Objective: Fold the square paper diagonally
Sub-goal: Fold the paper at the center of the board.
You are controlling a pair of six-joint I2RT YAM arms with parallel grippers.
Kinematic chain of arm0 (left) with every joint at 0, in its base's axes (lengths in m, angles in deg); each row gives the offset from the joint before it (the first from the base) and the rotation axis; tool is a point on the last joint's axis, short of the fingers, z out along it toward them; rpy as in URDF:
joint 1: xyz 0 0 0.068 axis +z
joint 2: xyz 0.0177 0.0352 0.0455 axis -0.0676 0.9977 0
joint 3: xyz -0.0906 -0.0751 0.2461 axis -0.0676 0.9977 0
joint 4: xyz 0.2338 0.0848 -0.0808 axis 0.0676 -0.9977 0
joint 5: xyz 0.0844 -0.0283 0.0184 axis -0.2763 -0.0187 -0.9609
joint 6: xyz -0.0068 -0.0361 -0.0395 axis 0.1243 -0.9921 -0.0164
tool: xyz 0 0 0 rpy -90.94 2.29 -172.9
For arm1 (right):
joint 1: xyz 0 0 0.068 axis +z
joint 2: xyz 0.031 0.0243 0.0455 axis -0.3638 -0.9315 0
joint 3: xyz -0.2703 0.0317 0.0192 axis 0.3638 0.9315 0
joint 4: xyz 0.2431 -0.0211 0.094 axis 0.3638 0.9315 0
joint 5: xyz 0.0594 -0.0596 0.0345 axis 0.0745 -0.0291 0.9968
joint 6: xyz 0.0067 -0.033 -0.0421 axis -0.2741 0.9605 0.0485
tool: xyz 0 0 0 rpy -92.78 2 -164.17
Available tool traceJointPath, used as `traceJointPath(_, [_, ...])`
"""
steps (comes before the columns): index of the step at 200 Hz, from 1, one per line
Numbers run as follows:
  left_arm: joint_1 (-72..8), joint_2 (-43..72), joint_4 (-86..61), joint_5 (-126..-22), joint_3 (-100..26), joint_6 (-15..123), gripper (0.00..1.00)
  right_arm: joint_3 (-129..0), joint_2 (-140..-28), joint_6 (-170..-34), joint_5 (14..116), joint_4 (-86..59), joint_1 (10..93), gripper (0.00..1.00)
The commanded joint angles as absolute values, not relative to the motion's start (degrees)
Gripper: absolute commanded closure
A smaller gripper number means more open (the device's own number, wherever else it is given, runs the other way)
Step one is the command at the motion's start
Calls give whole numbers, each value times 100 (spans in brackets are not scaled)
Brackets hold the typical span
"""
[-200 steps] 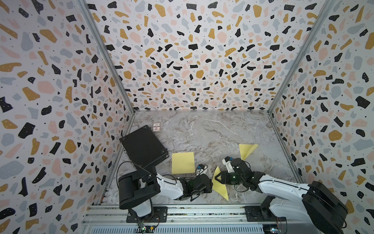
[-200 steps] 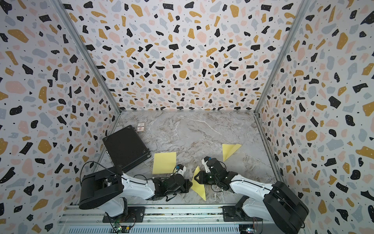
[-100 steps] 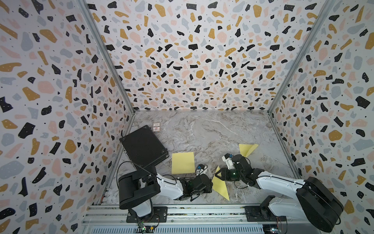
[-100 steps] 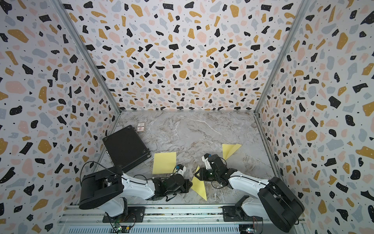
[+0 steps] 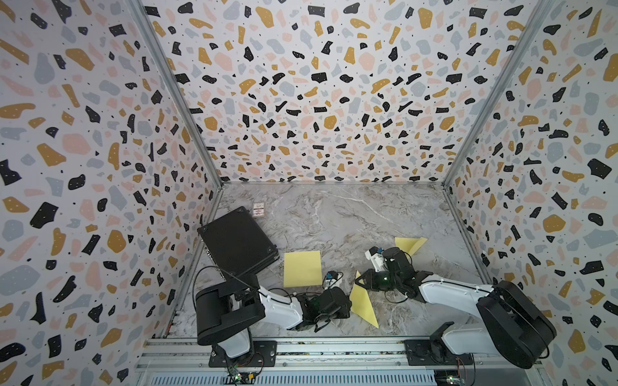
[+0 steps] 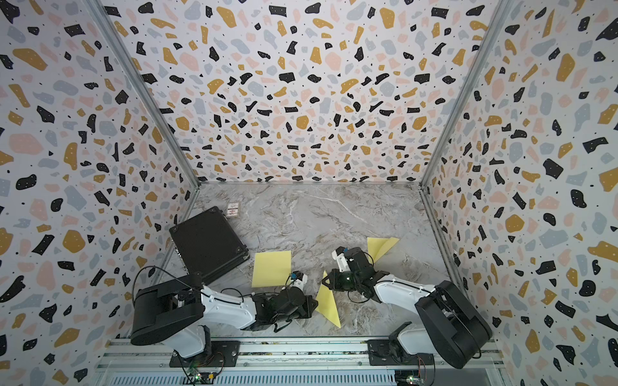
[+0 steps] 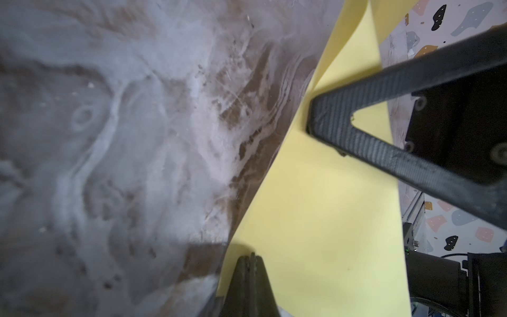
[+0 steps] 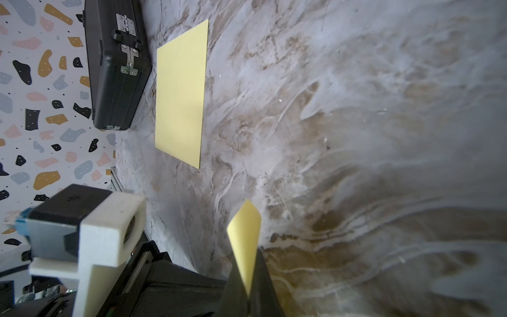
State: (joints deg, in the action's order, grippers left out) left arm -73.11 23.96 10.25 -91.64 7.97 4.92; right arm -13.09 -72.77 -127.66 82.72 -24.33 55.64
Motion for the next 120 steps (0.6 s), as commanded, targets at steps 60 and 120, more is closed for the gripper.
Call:
traceJointPath(60, [-7329,2787,-555,-9196,1166,579,100,-1664,-7549,-12619,8418,-2825,5361,86])
traceJointPath(120, [-7330,2789,-564,-9197,1158,583,100,-1616,-7479,-12729,8579,-2836,5282,86])
